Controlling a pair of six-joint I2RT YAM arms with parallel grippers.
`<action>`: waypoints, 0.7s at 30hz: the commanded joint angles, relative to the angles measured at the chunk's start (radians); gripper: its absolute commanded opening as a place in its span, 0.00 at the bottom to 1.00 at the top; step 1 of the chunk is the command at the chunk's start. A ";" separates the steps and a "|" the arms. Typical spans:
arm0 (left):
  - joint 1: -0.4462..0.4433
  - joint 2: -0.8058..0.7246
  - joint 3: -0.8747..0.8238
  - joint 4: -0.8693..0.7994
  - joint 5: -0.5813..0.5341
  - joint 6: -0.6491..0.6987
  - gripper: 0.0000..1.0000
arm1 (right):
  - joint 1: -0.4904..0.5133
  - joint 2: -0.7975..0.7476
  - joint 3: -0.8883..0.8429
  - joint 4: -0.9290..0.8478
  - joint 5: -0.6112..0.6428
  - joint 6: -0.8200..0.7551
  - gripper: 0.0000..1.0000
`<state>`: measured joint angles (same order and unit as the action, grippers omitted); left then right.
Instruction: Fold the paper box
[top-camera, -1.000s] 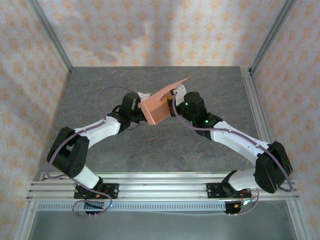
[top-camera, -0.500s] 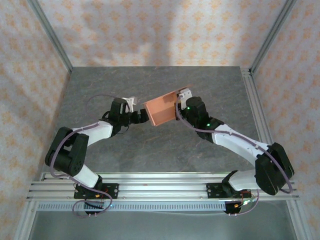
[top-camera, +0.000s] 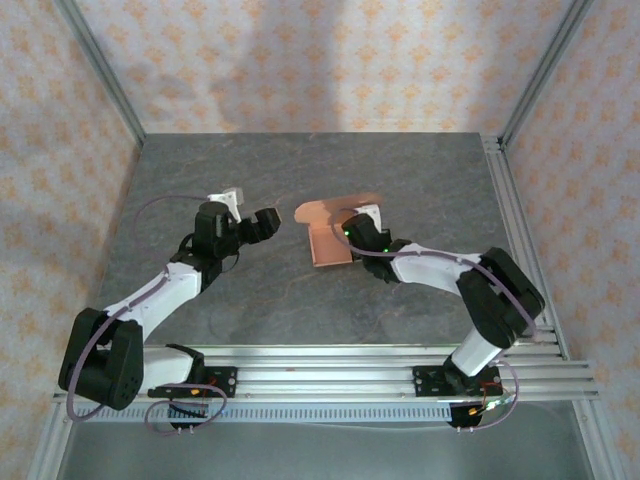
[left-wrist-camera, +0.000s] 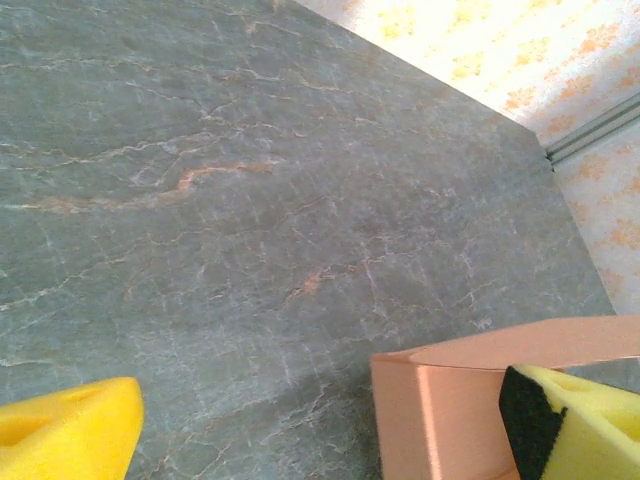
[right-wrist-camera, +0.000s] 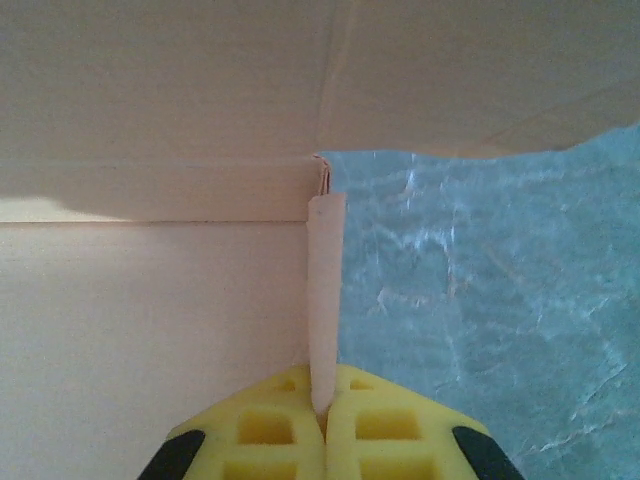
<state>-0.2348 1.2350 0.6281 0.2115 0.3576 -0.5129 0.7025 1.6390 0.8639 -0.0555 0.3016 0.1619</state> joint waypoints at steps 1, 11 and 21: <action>0.002 -0.025 -0.009 -0.056 -0.037 0.036 0.94 | 0.003 0.047 0.042 -0.044 0.057 0.065 0.02; 0.002 -0.062 -0.001 -0.084 -0.041 0.049 0.95 | 0.012 0.172 0.118 -0.181 0.144 0.137 0.05; 0.002 -0.077 0.038 -0.148 -0.058 0.098 0.97 | 0.010 -0.027 0.124 -0.163 0.073 0.076 0.49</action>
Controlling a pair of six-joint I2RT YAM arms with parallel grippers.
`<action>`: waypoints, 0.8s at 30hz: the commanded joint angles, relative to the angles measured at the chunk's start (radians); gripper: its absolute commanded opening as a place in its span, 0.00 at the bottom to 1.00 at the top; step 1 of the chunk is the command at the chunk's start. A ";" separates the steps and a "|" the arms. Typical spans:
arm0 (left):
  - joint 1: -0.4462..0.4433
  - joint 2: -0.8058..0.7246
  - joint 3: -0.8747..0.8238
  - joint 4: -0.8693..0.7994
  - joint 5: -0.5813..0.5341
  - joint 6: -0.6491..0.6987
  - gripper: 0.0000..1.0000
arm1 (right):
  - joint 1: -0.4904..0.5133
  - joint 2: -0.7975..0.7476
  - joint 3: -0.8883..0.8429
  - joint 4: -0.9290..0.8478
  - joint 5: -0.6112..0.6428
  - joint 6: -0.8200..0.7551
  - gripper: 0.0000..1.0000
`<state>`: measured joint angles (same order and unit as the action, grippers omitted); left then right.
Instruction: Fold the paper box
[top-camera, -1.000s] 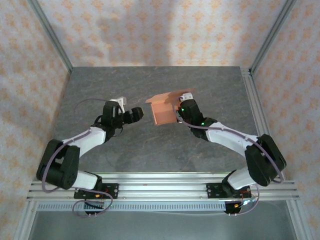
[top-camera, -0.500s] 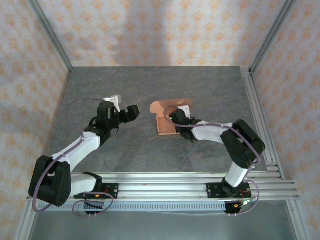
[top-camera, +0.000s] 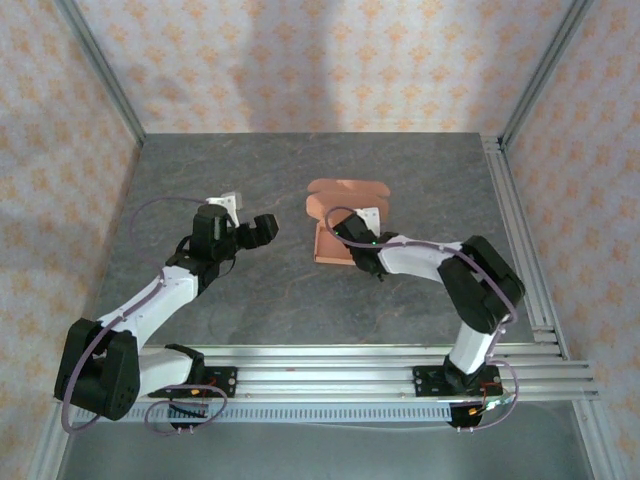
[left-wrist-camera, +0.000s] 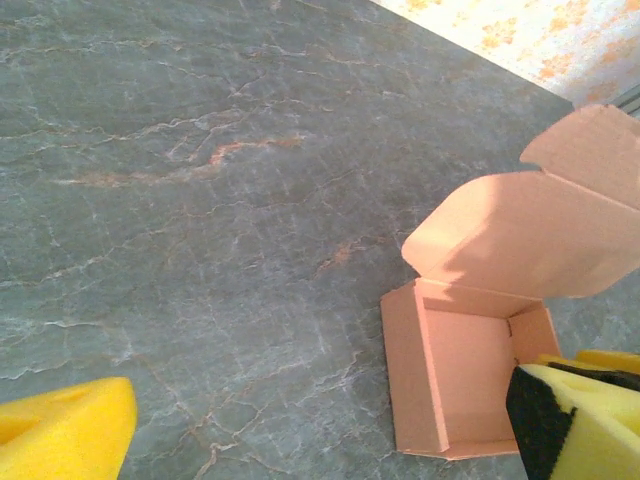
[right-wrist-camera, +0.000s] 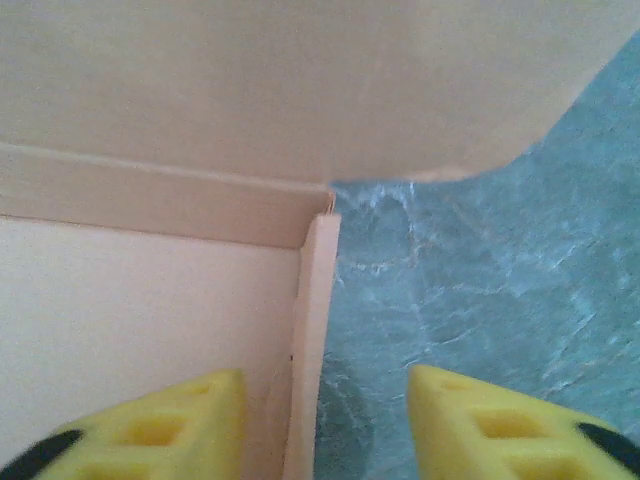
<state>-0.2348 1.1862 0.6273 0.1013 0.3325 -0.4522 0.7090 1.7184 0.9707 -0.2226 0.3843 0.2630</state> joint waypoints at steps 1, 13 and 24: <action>0.001 -0.031 0.042 -0.043 -0.037 0.040 0.97 | 0.001 -0.127 0.007 0.017 -0.022 -0.040 0.51; -0.028 0.015 0.188 -0.128 -0.001 0.300 1.00 | -0.170 -0.373 -0.095 0.131 -0.490 -0.277 0.81; -0.046 0.330 0.649 -0.586 0.241 0.849 0.94 | -0.336 -0.439 -0.012 0.001 -0.745 -0.431 0.94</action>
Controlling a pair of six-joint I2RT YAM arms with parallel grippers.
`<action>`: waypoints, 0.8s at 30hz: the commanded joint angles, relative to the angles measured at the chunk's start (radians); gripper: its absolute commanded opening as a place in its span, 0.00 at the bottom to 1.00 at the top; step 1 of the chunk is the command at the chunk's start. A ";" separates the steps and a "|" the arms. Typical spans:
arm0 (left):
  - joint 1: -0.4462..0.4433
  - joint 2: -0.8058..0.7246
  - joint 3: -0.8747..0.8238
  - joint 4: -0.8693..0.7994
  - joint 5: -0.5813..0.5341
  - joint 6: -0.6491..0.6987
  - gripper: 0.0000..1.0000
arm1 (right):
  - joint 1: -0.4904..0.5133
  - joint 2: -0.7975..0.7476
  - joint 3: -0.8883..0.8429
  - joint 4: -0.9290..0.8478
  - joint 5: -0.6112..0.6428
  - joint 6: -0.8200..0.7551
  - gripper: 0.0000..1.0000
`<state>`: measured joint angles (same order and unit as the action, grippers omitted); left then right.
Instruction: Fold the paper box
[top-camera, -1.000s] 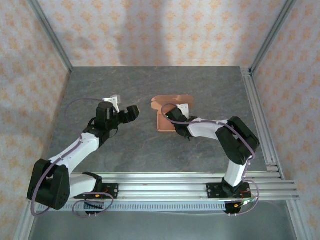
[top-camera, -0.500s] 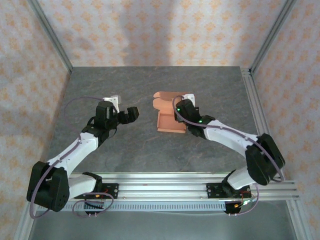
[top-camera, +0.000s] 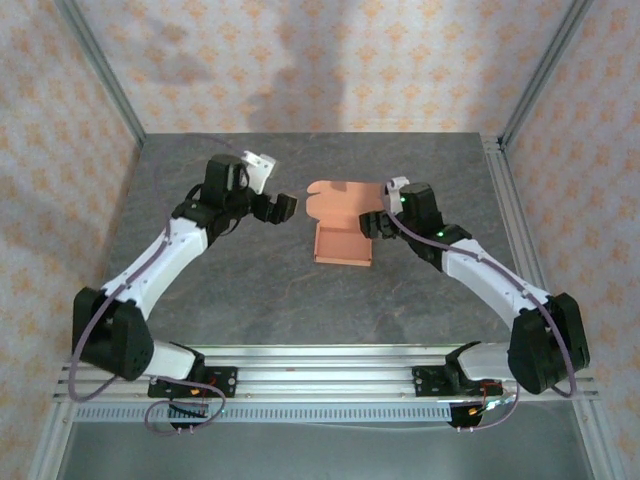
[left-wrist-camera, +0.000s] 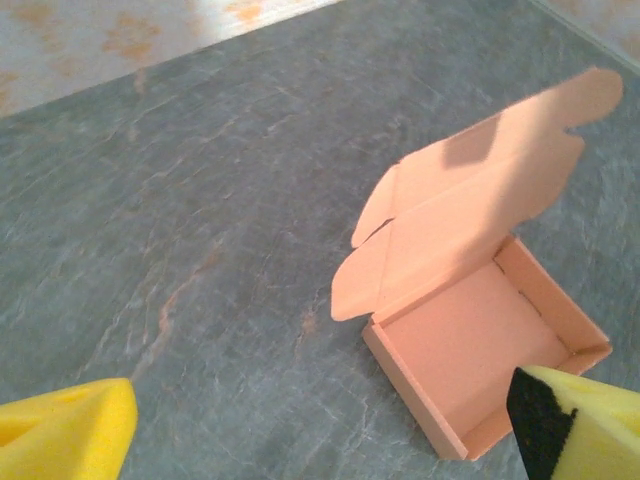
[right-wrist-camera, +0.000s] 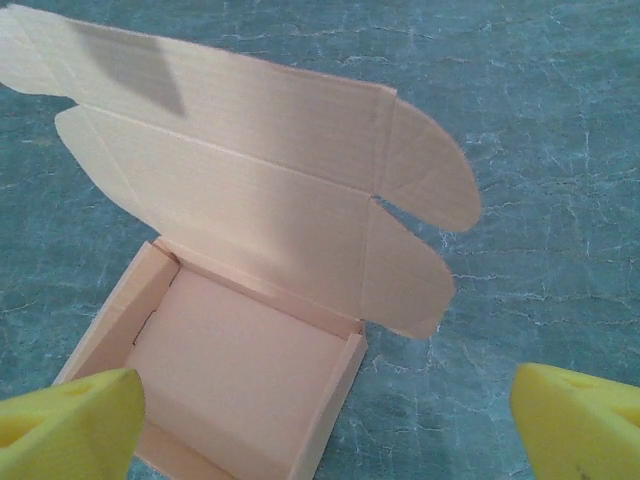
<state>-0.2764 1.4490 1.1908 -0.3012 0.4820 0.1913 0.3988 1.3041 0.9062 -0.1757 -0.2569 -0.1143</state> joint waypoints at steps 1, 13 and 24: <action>-0.004 0.107 0.136 -0.225 0.112 0.241 0.92 | -0.036 -0.022 0.066 -0.057 -0.117 -0.058 0.94; 0.006 0.597 0.702 -0.659 0.404 0.602 0.58 | -0.054 -0.067 0.095 -0.116 -0.107 -0.068 0.94; 0.008 0.729 0.816 -0.749 0.417 0.717 0.37 | -0.055 -0.177 0.037 -0.148 -0.069 -0.024 0.94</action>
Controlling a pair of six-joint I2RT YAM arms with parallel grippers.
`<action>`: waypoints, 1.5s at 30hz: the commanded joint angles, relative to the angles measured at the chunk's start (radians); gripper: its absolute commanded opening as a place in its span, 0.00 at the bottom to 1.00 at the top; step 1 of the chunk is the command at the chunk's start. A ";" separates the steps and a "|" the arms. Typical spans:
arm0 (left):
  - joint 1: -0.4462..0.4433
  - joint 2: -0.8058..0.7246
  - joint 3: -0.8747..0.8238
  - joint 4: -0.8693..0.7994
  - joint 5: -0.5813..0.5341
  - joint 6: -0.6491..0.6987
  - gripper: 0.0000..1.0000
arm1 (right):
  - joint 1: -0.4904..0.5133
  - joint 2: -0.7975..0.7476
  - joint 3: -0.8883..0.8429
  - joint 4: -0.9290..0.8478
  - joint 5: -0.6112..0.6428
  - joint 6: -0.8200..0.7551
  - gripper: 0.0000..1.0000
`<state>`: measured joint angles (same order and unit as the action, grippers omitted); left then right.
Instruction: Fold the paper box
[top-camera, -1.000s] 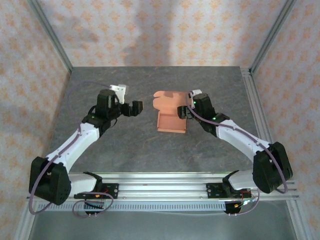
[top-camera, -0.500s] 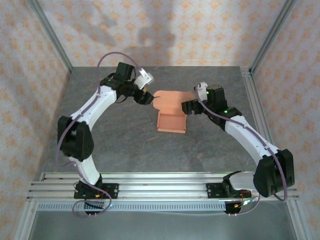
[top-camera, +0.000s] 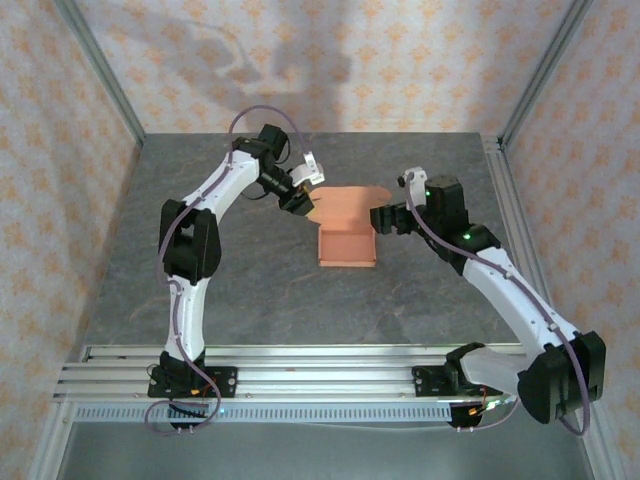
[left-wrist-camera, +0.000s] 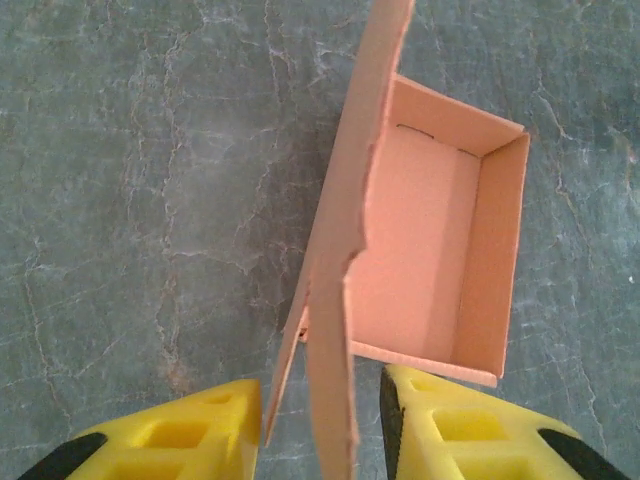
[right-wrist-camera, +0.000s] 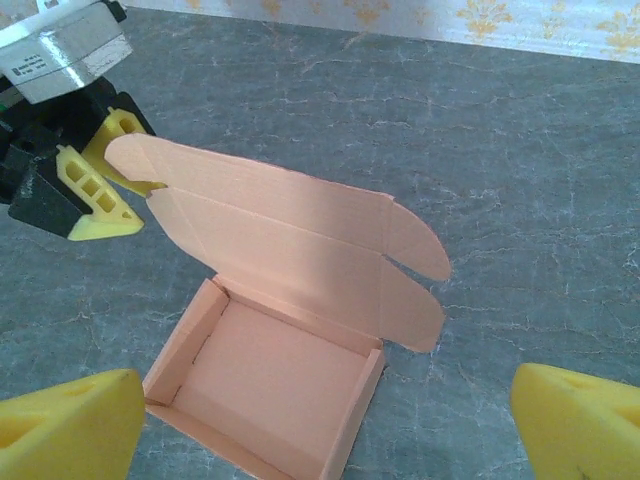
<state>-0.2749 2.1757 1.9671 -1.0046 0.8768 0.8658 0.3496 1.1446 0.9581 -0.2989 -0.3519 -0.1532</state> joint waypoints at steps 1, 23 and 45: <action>0.006 0.004 0.040 -0.036 0.022 0.038 0.38 | -0.005 -0.017 -0.015 -0.025 0.023 0.015 0.94; 0.006 0.057 0.058 0.014 0.034 -0.001 0.30 | -0.005 0.017 -0.002 -0.011 0.016 0.025 0.94; 0.004 0.046 0.085 -0.173 0.074 0.146 0.00 | -0.130 0.219 0.131 -0.020 -0.131 -0.191 0.93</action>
<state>-0.2749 2.2284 2.0304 -1.0885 0.9207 0.9604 0.2581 1.3304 1.0191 -0.3119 -0.3977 -0.2703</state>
